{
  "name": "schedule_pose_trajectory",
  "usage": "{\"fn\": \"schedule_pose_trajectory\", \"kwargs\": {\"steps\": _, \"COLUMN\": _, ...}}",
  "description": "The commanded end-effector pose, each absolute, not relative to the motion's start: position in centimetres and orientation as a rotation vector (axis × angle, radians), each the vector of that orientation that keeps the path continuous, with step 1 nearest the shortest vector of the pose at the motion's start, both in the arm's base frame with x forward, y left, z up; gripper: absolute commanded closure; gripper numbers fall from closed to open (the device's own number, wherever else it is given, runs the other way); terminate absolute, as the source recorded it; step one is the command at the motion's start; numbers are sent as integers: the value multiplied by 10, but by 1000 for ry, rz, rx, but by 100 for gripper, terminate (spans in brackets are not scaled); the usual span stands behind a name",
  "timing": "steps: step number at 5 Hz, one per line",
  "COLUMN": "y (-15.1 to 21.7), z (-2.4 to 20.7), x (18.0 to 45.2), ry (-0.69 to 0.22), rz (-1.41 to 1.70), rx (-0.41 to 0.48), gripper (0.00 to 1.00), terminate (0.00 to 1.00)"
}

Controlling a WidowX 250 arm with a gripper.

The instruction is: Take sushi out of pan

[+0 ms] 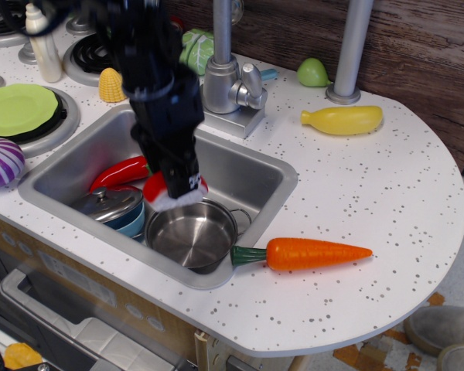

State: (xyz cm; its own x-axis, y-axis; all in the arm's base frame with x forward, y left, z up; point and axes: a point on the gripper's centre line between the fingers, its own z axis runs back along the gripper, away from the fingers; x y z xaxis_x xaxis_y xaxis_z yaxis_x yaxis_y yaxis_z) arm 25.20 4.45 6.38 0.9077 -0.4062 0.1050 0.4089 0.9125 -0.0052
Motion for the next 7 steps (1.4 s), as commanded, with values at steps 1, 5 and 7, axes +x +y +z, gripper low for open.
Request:
{"fn": "schedule_pose_trajectory", "kwargs": {"steps": 1, "y": 45, "z": 86, "x": 230, "ry": -140, "rz": -334, "rx": 0, "gripper": 100, "terminate": 0}}
{"fn": "schedule_pose_trajectory", "kwargs": {"steps": 5, "y": 45, "z": 29, "x": 203, "ry": -247, "rz": -288, "rx": -19, "gripper": 100, "terminate": 0}}
{"fn": "schedule_pose_trajectory", "kwargs": {"steps": 7, "y": 41, "z": 30, "x": 201, "ry": -255, "rz": -274, "rx": -56, "gripper": 0, "terminate": 0}}
